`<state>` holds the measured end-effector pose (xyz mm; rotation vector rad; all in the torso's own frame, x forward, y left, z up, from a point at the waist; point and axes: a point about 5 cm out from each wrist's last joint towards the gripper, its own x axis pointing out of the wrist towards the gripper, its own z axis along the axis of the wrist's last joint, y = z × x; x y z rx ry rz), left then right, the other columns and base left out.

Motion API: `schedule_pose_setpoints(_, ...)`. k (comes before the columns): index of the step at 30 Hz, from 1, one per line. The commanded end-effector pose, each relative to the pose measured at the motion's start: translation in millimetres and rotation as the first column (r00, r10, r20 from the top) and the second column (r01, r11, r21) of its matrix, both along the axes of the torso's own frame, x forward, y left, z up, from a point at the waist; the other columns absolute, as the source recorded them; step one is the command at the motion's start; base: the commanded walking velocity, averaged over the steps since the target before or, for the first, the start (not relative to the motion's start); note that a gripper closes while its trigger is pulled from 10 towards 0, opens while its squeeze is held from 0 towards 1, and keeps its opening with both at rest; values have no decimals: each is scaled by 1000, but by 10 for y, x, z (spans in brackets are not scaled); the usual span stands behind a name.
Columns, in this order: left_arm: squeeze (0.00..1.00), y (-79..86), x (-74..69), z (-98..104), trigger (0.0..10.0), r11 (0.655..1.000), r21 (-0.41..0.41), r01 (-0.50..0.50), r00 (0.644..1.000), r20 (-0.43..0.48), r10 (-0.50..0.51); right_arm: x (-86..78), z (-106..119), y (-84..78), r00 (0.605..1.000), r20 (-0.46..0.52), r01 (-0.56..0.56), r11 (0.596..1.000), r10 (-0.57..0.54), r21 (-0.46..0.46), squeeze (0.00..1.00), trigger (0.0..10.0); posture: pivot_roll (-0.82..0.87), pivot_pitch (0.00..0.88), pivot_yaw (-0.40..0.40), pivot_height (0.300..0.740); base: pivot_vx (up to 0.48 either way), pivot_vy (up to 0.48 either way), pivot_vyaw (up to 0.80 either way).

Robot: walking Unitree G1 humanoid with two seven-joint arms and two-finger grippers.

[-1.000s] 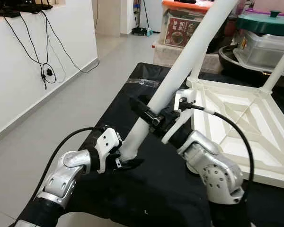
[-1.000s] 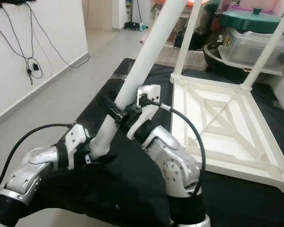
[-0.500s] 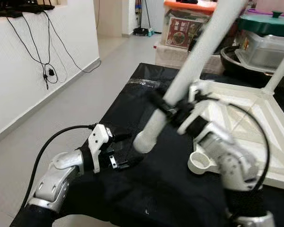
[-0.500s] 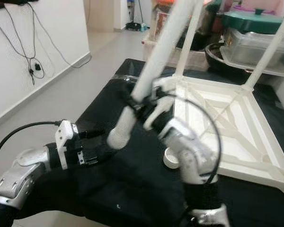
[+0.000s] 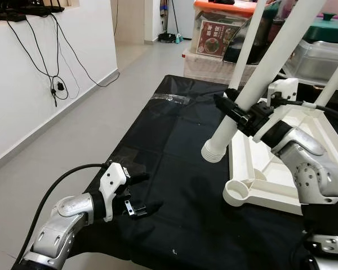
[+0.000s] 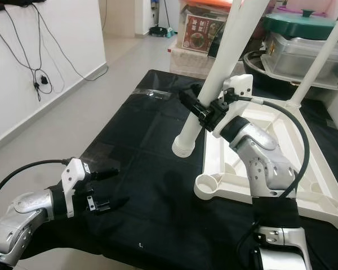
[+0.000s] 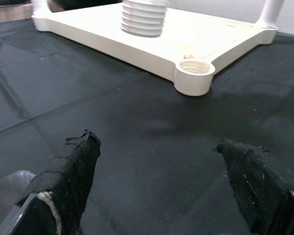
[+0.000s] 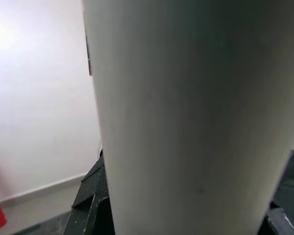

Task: Building children table

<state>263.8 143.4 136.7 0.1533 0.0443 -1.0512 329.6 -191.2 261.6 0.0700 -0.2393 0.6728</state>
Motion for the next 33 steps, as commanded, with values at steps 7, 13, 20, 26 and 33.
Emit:
schedule_pose_setpoints(7, 0, 10, -74, -61, 10000, 999, -3, -48, 999, -23, 48, -53, -193, -122, 999, -13, -54, 977, 52, -208, 0, 0, 128, 0, -71, 740, 0, 0, 0)
schedule_pose_setpoints(13, 0, 14, -84, -92, 10000, 998, -14, -69, 997, -34, 68, -63, -221, -228, 999, -22, -49, 960, 45, -275, 0, 0, 111, 0, -73, 740, 0, 0, 0)
schedule_pose_setpoints(20, 0, -52, -175, -224, 10000, 996, -15, -89, 993, -76, 88, -104, -251, -401, 1000, -16, 14, 951, -20, -308, 0, 0, 99, 0, -63, 740, 0, 0, 0)
schedule_pose_setpoints(26, 0, 124, -178, -401, 10000, 961, 67, -268, 960, -66, 272, -226, -325, -485, 999, -43, 2, 952, -16, -307, 0, 0, 100, 0, -63, 740, 0, 0, 0)
schedule_pose_setpoints(33, 0, 272, -183, -435, 10000, 942, 75, -326, 941, -73, 331, -305, -474, -439, 997, -76, -35, 950, 12, -311, 0, 0, 98, 0, -71, 740, 0, 0, 0)
